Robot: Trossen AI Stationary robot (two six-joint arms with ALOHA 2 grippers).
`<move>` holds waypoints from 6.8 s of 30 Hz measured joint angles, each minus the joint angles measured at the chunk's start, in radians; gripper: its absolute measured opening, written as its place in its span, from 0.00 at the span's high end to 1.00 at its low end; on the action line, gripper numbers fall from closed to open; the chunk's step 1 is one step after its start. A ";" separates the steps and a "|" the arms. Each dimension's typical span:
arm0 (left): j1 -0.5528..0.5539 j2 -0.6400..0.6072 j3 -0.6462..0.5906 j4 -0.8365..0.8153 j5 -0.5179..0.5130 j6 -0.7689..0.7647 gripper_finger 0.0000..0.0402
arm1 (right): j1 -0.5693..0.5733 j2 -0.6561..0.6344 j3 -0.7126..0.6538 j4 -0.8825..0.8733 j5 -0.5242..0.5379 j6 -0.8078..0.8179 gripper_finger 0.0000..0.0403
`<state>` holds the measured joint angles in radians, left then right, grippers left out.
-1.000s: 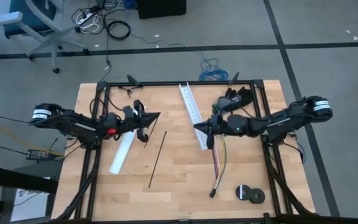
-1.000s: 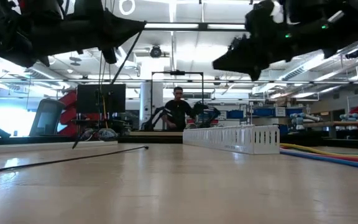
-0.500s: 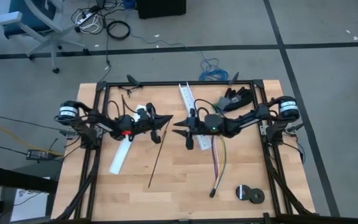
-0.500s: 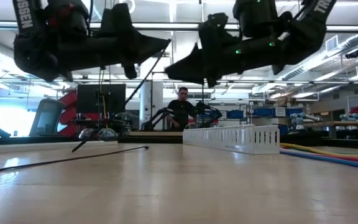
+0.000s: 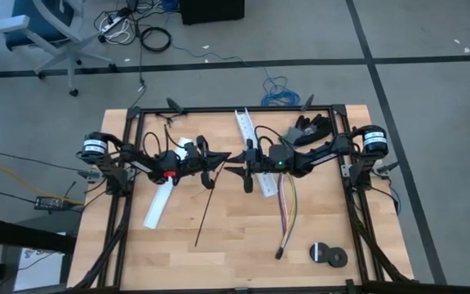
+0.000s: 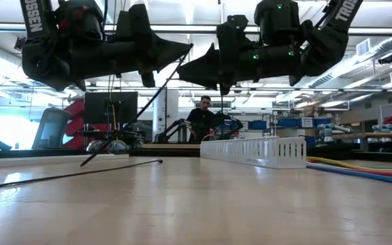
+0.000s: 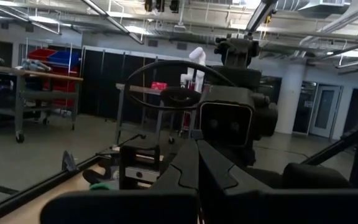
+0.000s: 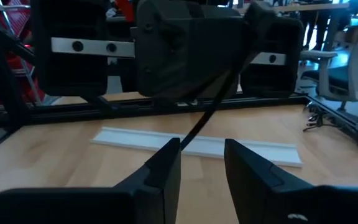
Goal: Ziptie cables
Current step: Prepare the black zip tie
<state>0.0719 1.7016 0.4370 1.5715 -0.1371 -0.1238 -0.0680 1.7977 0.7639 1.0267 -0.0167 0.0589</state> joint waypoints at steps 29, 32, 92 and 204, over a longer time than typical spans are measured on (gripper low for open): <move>0.000 0.000 0.006 -0.030 0.007 -0.068 0.86 | -0.025 0.000 0.042 -0.016 -0.058 0.018 1.00; 0.000 0.000 0.006 -0.037 0.029 -0.065 0.77 | -0.025 0.000 0.042 -0.031 -0.058 0.020 1.00; -0.144 0.052 0.373 -0.772 -0.855 0.505 0.76 | -0.027 -0.099 -0.043 -0.013 0.363 0.173 1.00; 0.077 -0.177 -0.009 -0.527 -0.279 0.083 1.00 | -0.004 -0.161 0.032 -0.197 0.346 0.001 0.81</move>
<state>0.1493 1.5242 0.4278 1.0448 -0.4164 -0.0408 -0.0720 1.6363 0.7958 0.8299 0.3292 0.0597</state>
